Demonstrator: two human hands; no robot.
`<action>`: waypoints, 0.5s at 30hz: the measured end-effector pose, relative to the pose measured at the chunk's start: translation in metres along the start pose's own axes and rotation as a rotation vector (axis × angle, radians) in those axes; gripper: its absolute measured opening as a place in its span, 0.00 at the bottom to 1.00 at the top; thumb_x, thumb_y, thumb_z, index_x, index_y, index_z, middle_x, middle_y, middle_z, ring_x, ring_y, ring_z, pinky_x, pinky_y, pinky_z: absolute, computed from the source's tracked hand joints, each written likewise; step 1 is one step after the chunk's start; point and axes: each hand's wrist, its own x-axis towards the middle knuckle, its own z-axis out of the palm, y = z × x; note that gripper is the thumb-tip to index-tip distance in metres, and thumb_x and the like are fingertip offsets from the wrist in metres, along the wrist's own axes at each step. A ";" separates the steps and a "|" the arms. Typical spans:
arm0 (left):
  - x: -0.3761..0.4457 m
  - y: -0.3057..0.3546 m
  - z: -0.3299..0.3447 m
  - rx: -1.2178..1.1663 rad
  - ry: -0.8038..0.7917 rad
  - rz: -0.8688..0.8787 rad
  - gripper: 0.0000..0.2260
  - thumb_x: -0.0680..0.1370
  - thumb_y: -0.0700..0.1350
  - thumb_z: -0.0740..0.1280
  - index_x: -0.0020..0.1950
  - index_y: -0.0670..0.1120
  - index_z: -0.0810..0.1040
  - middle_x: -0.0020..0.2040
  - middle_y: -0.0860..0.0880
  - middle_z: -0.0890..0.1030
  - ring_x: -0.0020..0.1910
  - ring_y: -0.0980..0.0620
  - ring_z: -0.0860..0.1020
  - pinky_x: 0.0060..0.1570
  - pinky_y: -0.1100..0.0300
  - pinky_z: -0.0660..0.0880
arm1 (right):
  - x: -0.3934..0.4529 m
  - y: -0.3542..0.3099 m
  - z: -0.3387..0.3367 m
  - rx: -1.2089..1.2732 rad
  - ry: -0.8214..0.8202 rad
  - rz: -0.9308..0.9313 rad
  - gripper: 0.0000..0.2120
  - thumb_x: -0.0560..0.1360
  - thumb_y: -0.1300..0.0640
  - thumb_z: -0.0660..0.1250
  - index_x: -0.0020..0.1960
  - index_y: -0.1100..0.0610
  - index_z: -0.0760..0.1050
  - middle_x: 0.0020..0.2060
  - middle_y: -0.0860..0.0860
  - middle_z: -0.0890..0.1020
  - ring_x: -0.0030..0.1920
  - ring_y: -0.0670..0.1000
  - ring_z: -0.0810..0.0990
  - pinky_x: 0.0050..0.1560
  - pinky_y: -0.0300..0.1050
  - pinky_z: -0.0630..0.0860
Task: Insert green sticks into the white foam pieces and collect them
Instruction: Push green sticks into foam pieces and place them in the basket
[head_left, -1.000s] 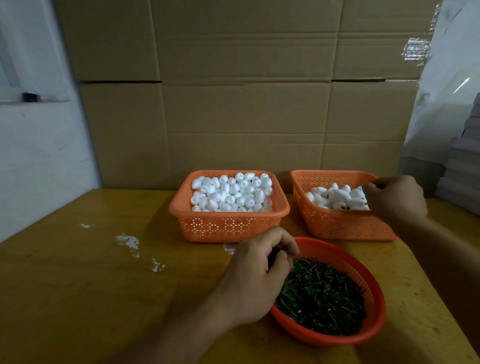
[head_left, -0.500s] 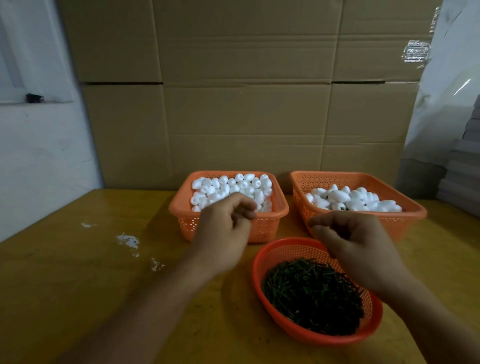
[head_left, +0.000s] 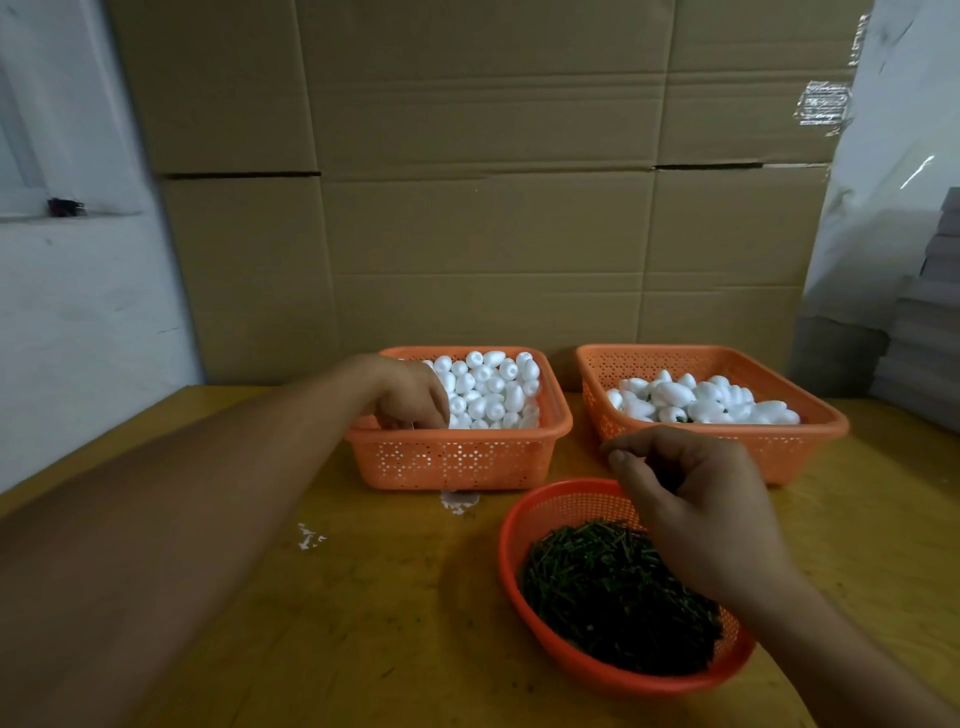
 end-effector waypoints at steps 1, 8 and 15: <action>0.003 0.001 0.000 0.008 -0.043 -0.010 0.09 0.78 0.45 0.72 0.58 0.49 0.82 0.54 0.48 0.83 0.51 0.48 0.83 0.43 0.57 0.81 | 0.000 0.000 0.000 0.002 0.006 -0.005 0.06 0.77 0.60 0.70 0.47 0.53 0.85 0.27 0.46 0.82 0.24 0.41 0.74 0.26 0.30 0.66; 0.019 0.008 0.011 0.129 -0.094 -0.060 0.16 0.79 0.51 0.69 0.66 0.52 0.79 0.63 0.52 0.79 0.58 0.49 0.81 0.60 0.49 0.79 | -0.003 -0.001 0.002 0.004 -0.026 -0.029 0.06 0.77 0.60 0.70 0.47 0.53 0.85 0.26 0.41 0.80 0.25 0.41 0.76 0.26 0.31 0.68; 0.028 0.009 0.013 0.063 -0.106 -0.014 0.12 0.76 0.49 0.73 0.59 0.57 0.81 0.52 0.57 0.80 0.54 0.52 0.82 0.54 0.54 0.82 | -0.004 -0.001 0.004 -0.009 -0.052 -0.044 0.06 0.77 0.60 0.70 0.47 0.52 0.85 0.26 0.39 0.79 0.26 0.41 0.77 0.28 0.32 0.68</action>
